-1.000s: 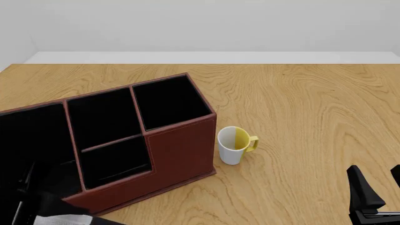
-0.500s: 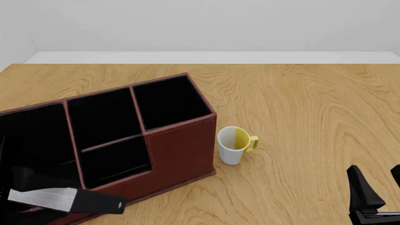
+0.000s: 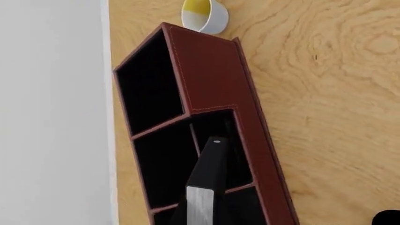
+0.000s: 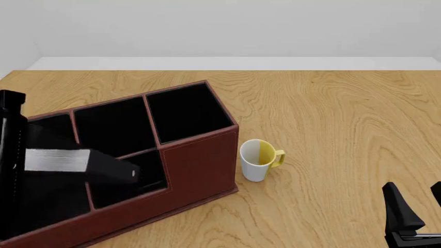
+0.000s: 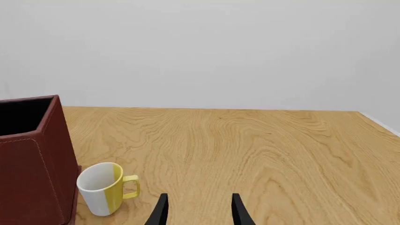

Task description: Pick up the book and place it in the front compartment of the caddy.

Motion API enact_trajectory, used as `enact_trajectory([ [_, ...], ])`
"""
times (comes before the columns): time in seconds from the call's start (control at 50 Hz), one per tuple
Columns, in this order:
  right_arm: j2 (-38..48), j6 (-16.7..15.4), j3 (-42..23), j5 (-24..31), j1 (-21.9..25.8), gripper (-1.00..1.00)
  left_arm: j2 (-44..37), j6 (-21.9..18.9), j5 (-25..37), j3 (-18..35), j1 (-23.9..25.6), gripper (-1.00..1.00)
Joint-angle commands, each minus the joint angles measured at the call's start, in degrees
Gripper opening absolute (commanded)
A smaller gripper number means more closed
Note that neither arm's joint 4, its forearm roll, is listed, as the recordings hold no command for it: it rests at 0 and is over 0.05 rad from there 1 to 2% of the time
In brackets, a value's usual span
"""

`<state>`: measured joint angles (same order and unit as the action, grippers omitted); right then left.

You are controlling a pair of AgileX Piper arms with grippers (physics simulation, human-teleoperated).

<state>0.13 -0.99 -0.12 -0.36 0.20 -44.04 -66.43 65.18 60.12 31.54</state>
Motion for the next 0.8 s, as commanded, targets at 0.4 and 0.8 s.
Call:
enact_trajectory([
  [0.4,0.0,0.0,0.0,0.0,0.0,1.0,-13.5,1.4,1.3,17.7,-9.2,-1.0],
  [0.8,0.0,0.0,0.0,0.0,0.0,1.0,-21.0,4.5,4.7,25.2,-15.8,-1.0],
])
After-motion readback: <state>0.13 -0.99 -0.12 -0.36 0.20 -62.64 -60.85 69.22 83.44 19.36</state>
